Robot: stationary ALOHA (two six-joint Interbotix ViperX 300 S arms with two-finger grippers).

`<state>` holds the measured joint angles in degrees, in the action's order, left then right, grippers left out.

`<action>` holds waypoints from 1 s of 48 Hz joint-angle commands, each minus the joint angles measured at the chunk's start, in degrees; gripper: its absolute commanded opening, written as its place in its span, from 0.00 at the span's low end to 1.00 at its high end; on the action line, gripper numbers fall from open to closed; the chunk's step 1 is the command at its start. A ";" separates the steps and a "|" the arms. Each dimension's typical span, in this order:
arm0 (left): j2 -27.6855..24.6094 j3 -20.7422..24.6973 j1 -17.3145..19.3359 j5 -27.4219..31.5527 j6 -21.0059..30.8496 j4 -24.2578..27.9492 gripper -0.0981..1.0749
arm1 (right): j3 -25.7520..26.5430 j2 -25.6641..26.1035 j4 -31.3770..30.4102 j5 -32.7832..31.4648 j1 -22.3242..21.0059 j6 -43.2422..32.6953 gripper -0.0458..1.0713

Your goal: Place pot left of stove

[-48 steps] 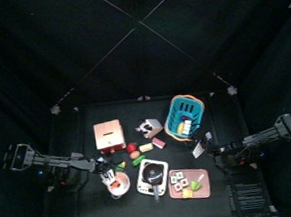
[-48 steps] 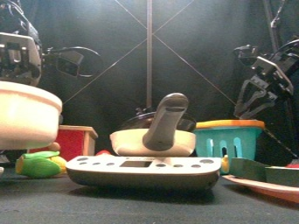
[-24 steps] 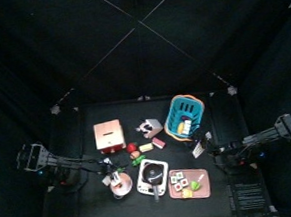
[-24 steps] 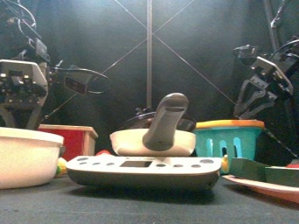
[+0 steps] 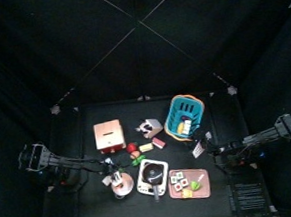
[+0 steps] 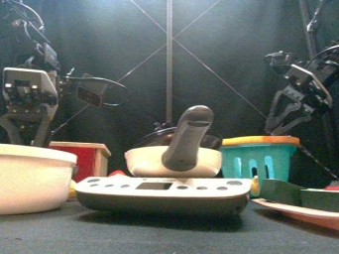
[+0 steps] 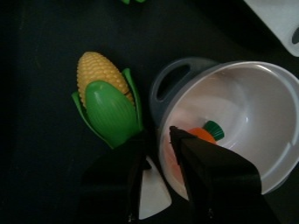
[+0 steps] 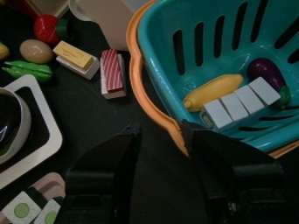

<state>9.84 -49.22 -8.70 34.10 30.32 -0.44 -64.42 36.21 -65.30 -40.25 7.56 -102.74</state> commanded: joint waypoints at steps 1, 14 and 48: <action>1.23 1.76 0.09 -0.18 0.00 0.09 0.71 | 0.97 0.00 0.00 -0.09 -0.44 -0.09 0.75; 4.31 2.46 0.26 1.14 0.35 0.09 0.71 | 0.97 0.00 0.00 -0.09 -0.44 -0.09 0.75; 7.82 2.46 0.26 4.04 0.26 -2.11 0.71 | 0.88 0.00 0.18 -0.09 -0.44 -0.18 0.75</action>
<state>16.61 -48.08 -8.53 37.27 30.67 -2.11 -64.34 36.30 -65.04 -40.25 7.47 -102.83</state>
